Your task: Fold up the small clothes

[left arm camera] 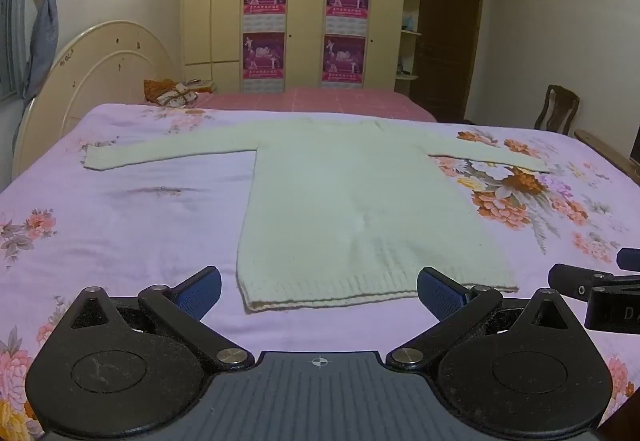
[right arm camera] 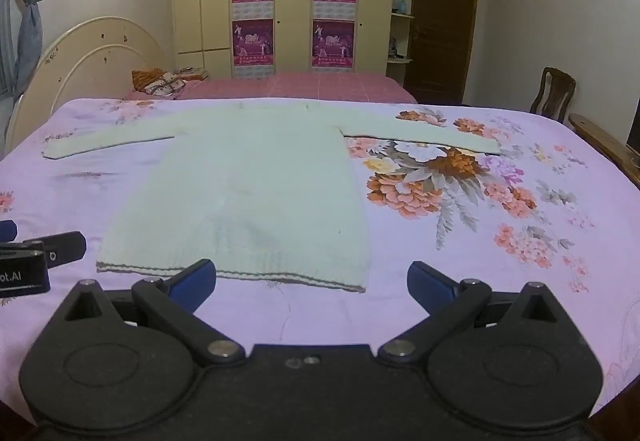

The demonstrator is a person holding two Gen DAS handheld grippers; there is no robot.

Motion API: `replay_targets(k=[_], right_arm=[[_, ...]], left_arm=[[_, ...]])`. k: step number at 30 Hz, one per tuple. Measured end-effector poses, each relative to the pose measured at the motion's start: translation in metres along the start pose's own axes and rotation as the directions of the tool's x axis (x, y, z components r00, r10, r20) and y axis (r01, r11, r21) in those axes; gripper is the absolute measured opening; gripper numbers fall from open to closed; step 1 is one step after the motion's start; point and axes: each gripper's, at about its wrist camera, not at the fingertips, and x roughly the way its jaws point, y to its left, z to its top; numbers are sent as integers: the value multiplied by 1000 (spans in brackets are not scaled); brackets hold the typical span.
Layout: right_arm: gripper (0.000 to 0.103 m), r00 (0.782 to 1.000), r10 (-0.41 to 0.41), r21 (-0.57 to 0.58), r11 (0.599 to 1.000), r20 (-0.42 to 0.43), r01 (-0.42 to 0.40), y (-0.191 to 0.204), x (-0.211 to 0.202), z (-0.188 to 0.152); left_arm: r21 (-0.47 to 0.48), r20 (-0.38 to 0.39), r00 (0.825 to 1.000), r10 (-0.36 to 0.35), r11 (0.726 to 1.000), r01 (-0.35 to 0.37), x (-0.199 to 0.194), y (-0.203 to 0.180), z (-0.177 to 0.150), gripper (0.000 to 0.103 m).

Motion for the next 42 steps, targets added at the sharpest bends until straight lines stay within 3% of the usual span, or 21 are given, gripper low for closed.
replay_targets(k=[42], right_arm=[[102,1000,4,1,1000,-1,-4,-2,2,3]], left_arm=[[9,-1,1000,11,1000,-11,2,-2,1,103]])
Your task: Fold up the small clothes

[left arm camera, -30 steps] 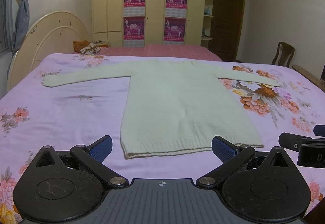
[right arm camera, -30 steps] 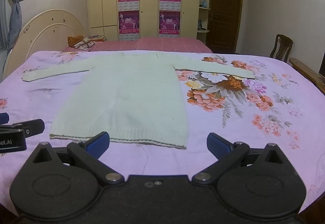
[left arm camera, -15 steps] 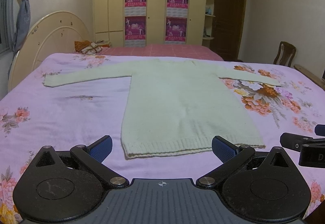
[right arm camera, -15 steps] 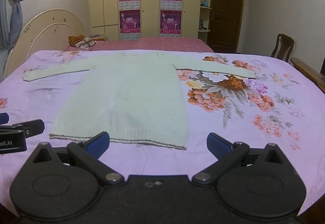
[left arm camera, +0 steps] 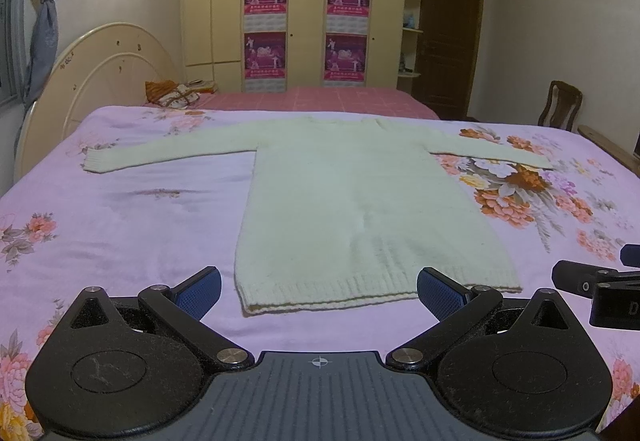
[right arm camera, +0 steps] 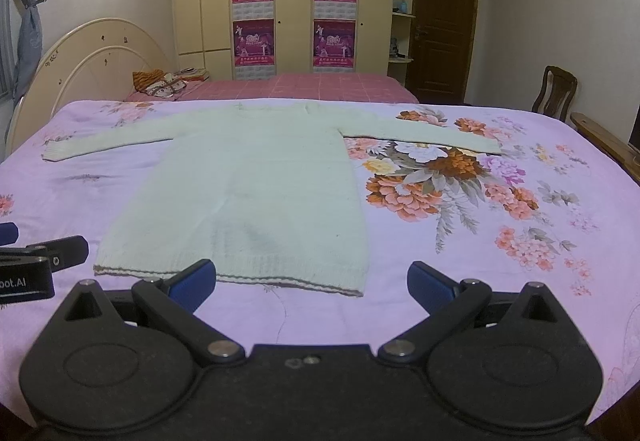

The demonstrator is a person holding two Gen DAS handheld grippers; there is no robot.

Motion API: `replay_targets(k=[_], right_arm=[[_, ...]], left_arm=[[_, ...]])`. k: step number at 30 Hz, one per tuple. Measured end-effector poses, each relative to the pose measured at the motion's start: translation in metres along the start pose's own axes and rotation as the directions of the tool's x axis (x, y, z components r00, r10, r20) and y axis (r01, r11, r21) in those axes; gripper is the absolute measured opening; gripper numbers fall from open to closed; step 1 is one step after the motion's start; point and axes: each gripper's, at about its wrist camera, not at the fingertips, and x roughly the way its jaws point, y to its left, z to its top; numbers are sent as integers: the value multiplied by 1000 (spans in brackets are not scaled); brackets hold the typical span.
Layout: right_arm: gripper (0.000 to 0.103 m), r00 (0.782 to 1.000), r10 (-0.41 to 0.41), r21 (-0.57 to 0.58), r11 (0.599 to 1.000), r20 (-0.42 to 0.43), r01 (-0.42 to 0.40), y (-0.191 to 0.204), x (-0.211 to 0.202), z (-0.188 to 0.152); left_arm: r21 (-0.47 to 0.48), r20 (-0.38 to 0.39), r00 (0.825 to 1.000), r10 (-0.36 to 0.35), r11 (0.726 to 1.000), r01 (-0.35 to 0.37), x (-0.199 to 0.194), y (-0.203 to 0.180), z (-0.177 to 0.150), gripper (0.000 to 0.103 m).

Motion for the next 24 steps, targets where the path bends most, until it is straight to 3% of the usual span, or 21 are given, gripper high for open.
replay_targets(k=[24], right_arm=[[102,1000,4,8,1000,-7,-4,1,2,-1]], left_arm=[[-1,-6,1000,1,1000,-1,5,1,-3,103]])
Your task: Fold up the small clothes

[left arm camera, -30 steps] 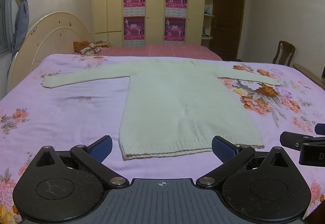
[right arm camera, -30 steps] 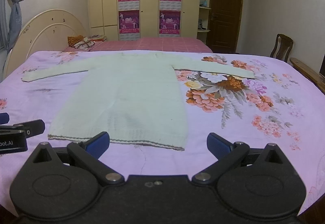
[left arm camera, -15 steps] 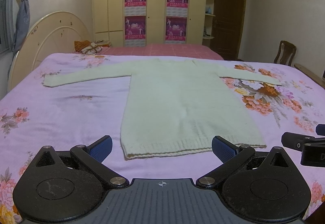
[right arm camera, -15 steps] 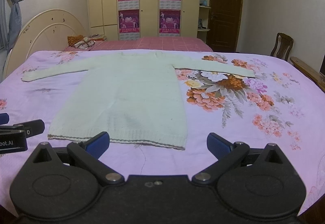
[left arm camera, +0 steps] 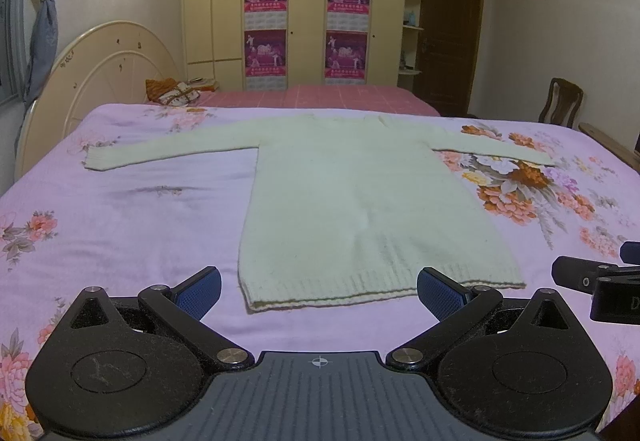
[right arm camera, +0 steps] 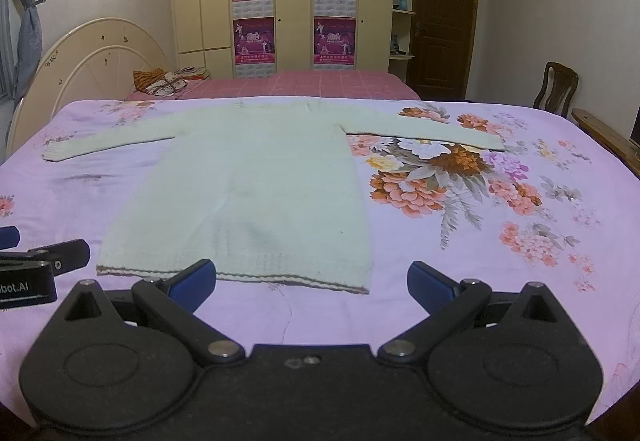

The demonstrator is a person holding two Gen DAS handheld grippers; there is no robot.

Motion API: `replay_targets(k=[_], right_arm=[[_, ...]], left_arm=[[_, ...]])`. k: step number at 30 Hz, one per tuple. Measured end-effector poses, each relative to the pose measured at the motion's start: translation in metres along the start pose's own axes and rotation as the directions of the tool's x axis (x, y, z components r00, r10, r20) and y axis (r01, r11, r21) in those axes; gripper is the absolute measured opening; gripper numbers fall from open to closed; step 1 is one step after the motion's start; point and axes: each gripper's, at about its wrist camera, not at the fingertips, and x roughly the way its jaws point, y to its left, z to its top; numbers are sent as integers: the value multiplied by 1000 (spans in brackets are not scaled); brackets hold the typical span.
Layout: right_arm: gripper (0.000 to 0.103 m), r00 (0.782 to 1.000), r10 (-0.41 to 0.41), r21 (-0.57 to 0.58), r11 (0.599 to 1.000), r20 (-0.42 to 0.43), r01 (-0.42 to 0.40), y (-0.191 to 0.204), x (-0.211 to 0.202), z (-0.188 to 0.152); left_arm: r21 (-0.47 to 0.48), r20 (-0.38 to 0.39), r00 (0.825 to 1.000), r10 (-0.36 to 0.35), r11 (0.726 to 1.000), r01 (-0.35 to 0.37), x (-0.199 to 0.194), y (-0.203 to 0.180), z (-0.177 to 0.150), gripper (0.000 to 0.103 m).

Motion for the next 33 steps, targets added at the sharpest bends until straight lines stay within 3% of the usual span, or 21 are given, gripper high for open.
replay_targets(k=[12,19,23,33], right_arm=[[102,1000,1,0,1000,-8,-1,3,1,1],[102,999,-34,25,999,0,34,-7,11,11],[102,997,-76,40,996,5,76,-26,29,25],[102,990,-142,80,987,24,139,-83,93,71]], left_arm=[[-13,-5,1000,-3,1000,3,4,2,3,103],[-72,16,998,-53,996,54,23,6,19,103],[-132,7,998,-66,989,66,55,15,38,103],[-66,-21,998,-52,997,50,151,1,97,103]])
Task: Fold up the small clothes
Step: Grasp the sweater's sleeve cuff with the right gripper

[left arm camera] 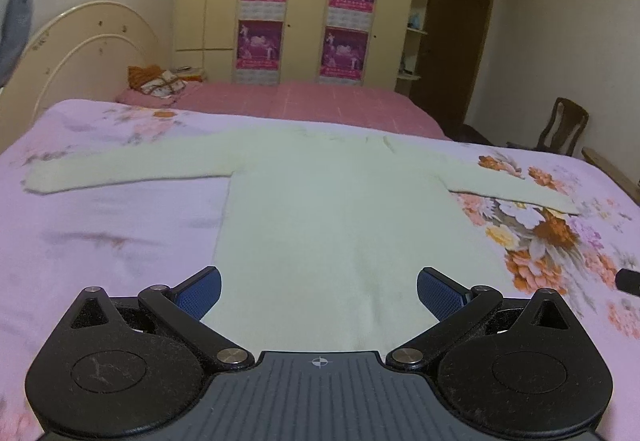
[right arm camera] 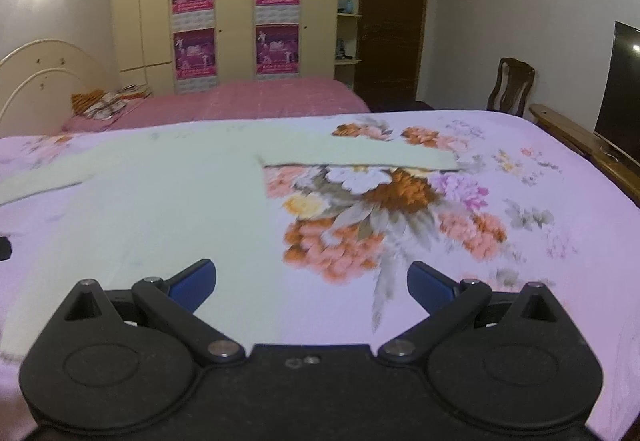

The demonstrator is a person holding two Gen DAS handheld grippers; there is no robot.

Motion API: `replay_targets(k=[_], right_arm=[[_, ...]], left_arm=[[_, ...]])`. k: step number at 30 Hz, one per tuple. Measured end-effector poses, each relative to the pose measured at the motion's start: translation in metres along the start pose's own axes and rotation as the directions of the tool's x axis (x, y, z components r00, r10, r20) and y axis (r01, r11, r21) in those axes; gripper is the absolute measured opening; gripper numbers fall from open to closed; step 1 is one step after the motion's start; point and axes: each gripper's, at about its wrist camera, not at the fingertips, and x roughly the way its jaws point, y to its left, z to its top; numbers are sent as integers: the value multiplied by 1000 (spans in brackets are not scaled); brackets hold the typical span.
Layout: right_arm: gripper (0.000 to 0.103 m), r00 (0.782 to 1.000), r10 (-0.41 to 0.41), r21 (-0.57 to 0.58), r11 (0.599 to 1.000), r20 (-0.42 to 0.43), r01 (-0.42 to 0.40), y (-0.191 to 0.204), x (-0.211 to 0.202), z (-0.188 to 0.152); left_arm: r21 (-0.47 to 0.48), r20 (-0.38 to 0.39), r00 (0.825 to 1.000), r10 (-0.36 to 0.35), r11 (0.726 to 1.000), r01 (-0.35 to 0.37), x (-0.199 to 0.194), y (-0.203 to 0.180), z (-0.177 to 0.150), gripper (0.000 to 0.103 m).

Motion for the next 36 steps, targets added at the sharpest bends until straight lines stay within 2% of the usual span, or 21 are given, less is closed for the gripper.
replay_targets(k=[6,10,16,20,24,25,26,27,28,32,36], right_arm=[[100,999,18,47,999,26,-19,-22,53,34],[100,998,5,142,990,56,-13,-51,99,61],[98,996,-47,256,966,73,27,-98,173,87],[97,996,-75,322,945,51,55,-125,222,94],[89,997,-83,432,899,7,72,-155,265,86],[71,996,-84,459,885,-8,79,-163,273,84],[45,996,-82,489,868,-29,85,-172,283,81],[42,996,-78,517,851,-43,89,-179,290,78],[47,996,-79,548,832,-47,92,-186,295,74],[47,993,-107,634,764,-56,118,-212,311,65],[46,997,-70,711,701,-23,65,-232,325,58]], left_arm=[[8,24,998,60,998,-60,68,10,38,103],[24,39,996,86,996,-87,118,27,61,103],[17,25,987,160,987,-161,182,51,85,103],[18,20,979,204,979,-204,220,63,96,102],[29,15,973,229,973,-229,244,71,99,102],[28,14,973,229,973,-229,248,74,99,102],[28,8,973,230,973,-230,254,76,98,102],[31,5,972,236,971,-236,257,78,98,102],[31,3,971,240,970,-240,261,80,97,102],[25,-2,968,249,968,-249,274,88,94,102],[23,-31,968,250,968,-249,283,96,90,103]])
